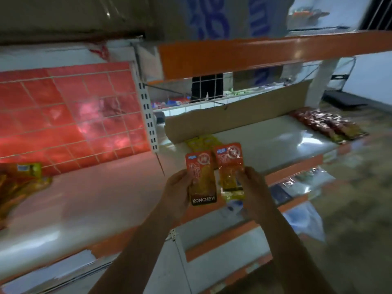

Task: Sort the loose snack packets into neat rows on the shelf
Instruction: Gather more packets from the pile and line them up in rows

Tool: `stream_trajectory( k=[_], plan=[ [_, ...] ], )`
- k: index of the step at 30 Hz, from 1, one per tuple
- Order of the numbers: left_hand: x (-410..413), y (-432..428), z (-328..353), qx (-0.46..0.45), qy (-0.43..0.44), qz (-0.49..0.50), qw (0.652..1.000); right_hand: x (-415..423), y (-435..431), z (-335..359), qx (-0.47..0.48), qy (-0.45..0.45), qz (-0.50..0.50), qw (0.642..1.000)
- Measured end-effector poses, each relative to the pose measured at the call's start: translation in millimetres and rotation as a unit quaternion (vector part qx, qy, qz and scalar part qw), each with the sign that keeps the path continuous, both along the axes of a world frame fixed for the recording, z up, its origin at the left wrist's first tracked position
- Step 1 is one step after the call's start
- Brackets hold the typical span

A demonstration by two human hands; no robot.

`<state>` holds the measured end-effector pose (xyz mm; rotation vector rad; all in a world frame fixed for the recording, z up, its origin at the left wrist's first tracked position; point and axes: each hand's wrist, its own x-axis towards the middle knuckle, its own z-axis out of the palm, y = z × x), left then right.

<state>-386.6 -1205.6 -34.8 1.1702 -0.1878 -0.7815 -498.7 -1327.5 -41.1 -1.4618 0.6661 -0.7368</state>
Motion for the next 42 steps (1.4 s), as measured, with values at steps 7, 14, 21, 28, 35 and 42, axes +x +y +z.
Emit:
stream_trajectory(
  k=[7, 14, 21, 28, 35, 42],
  plan=[
    [-49.8, -100.7, 2.9, -0.027, 0.007, -0.052, 0.998, -41.6, -60.2, -7.8, 0.098, -0.078, 0.006, 0.992],
    [-72.4, -229.6, -0.2, 0.027, 0.003, -0.121, 0.992, -68.2, -165.7, -7.3, 0.105, -0.109, -0.072, 0.986],
    [-64.4, -353.1, 9.3, 0.033, -0.018, -0.145, 0.989, -81.5, -295.4, -0.4, 0.102, -0.072, -0.113, 0.986],
    [-51.9, -440.6, 0.6, 0.098, -0.039, -0.140, 0.984, -73.0, -383.8, -9.6, 0.036, 0.000, -0.150, 0.988],
    [-24.9, -519.0, -28.8, 0.186, -0.087, -0.045, 0.978, -64.0, -472.0, -17.2, 0.039, 0.025, -0.115, 0.992],
    [-4.5, -592.2, -51.9, 0.247, -0.153, 0.050, 0.956, -56.5, -576.8, -10.4, -0.023, 0.040, -0.068, 0.997]
  ],
)
